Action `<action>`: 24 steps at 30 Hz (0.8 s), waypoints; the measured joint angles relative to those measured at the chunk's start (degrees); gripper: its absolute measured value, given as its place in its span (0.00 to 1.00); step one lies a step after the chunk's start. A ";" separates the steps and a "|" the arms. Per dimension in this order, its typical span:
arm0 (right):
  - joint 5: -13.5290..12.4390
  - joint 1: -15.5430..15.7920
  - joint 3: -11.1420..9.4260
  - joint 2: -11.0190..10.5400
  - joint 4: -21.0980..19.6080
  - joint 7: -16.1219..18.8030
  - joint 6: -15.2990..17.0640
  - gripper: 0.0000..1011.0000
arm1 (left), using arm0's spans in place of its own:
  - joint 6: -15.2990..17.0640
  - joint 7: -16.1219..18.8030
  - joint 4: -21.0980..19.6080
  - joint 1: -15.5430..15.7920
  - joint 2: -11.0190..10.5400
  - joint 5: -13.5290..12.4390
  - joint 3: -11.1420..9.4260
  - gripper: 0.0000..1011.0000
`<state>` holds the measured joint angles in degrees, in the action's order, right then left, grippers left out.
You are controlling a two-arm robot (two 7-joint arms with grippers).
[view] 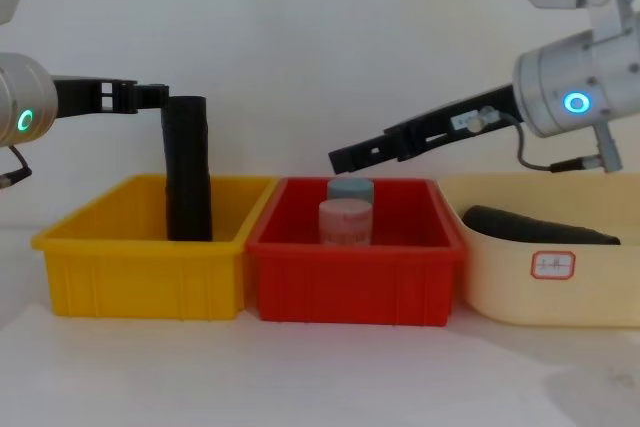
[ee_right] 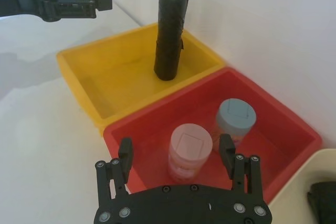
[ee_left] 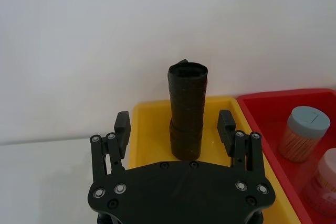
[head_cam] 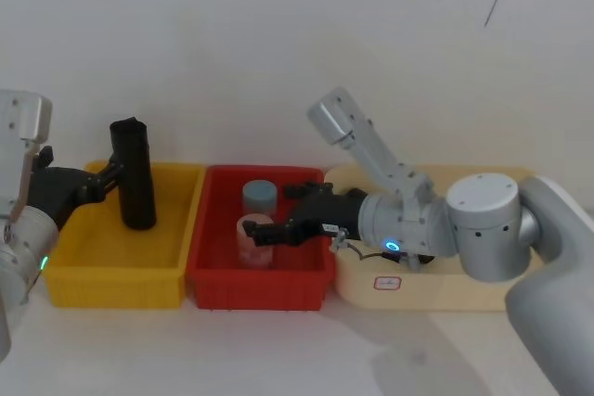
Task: Pick up the garbage bag with the one hand and transfer it to the other hand.
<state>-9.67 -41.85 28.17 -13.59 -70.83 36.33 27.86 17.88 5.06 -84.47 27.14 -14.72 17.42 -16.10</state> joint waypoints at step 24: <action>0.64 -5.95 3.97 3.44 12.36 0.78 0.78 0.99 | -0.01 0.01 0.00 -0.01 -0.01 0.00 -0.01 0.99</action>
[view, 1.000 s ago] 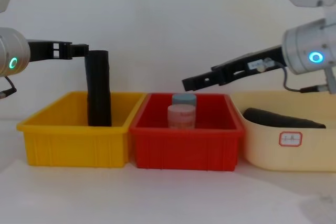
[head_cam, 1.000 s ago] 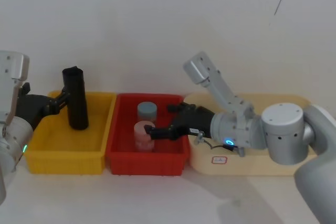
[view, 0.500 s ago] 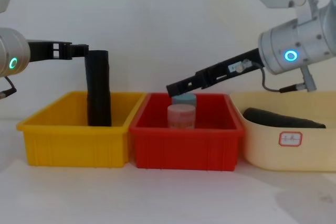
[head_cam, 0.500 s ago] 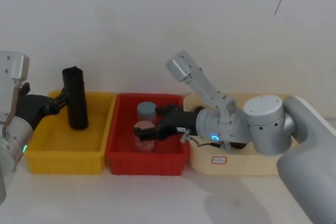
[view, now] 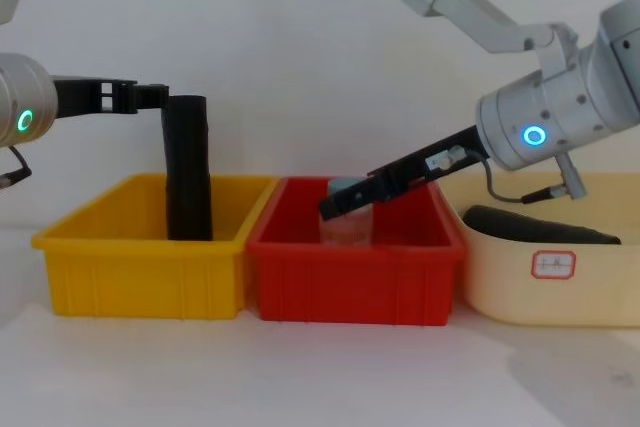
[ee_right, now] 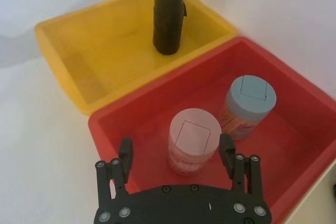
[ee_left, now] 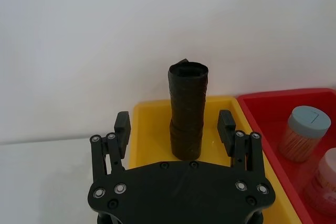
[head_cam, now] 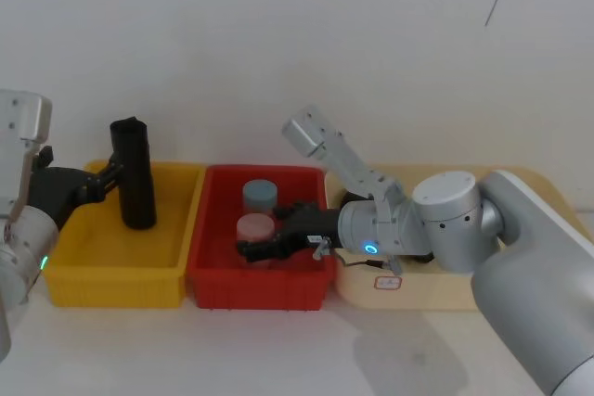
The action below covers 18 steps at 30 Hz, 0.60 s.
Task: Pick up the garbage bag with the one hand and transfer it to the other hand.
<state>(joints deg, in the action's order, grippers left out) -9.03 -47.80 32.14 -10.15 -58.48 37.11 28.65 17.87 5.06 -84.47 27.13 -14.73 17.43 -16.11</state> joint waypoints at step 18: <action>1.06 -4.51 2.64 1.83 8.09 0.17 -1.92 0.99 | 0.00 0.00 0.00 0.00 0.01 0.00 0.00 0.99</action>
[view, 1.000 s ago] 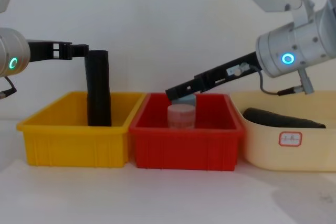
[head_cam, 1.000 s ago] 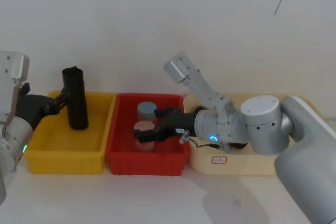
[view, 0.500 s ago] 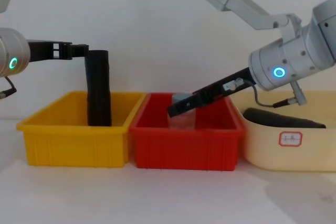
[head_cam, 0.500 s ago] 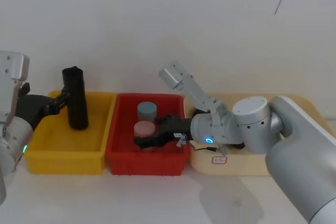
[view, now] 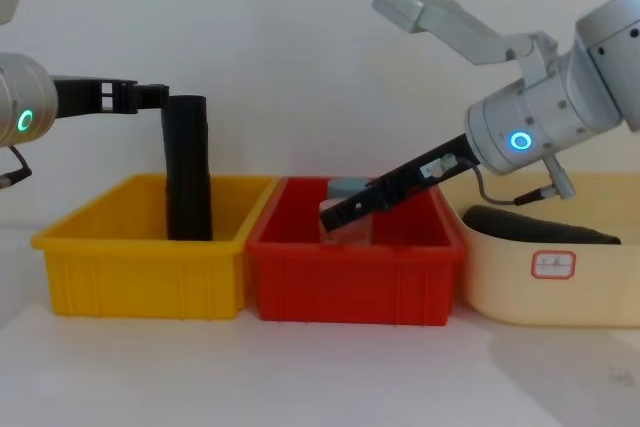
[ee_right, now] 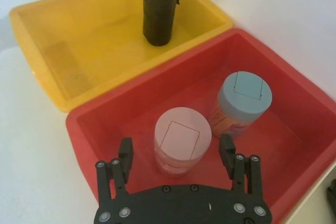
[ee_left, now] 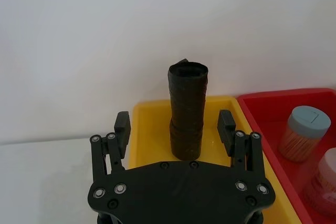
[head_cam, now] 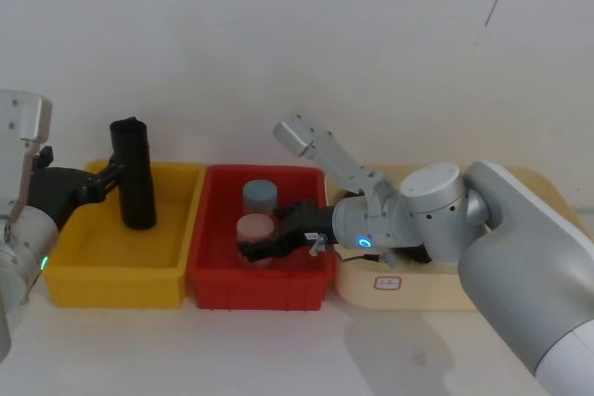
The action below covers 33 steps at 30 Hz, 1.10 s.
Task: Pick up the garbage bag with the one hand and transfer it to the other hand.
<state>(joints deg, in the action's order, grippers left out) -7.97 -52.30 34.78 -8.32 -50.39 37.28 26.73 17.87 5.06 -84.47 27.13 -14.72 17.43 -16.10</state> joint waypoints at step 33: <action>2.76 -3.82 1.89 2.84 9.34 -0.71 -2.27 0.99 | 0.00 0.00 0.00 0.00 0.00 0.00 0.00 0.99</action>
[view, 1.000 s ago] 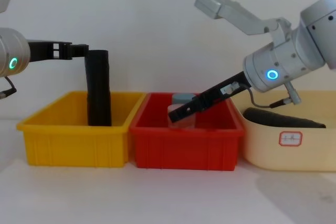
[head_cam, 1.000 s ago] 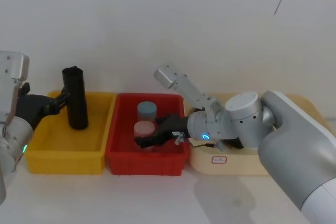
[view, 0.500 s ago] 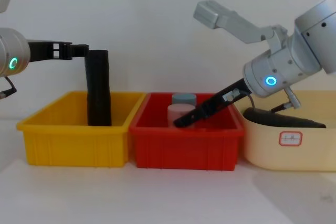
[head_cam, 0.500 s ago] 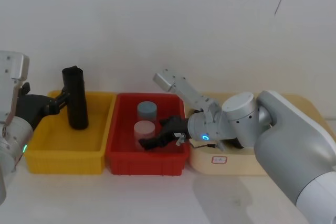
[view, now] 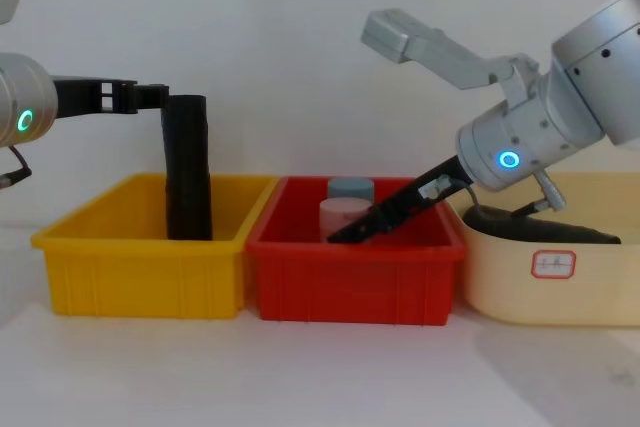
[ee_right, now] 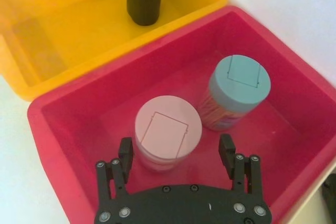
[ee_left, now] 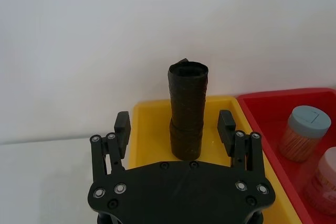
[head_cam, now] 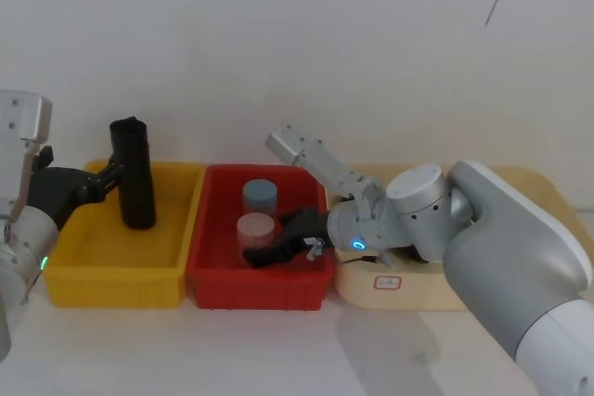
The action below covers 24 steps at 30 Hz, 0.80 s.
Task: Pick up the garbage bag with the one hand and transfer it to the other hand.
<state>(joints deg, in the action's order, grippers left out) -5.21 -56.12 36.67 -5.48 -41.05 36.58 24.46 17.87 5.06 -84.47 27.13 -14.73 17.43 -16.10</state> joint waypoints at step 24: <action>0.24 -0.11 -0.35 0.85 0.24 0.69 -0.39 0.66 | 0.00 0.00 0.00 0.00 0.00 0.00 0.00 0.99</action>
<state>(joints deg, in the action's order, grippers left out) -4.97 -56.23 36.32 -4.63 -40.80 37.26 24.06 17.87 5.06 -84.47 27.13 -14.72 17.43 -16.10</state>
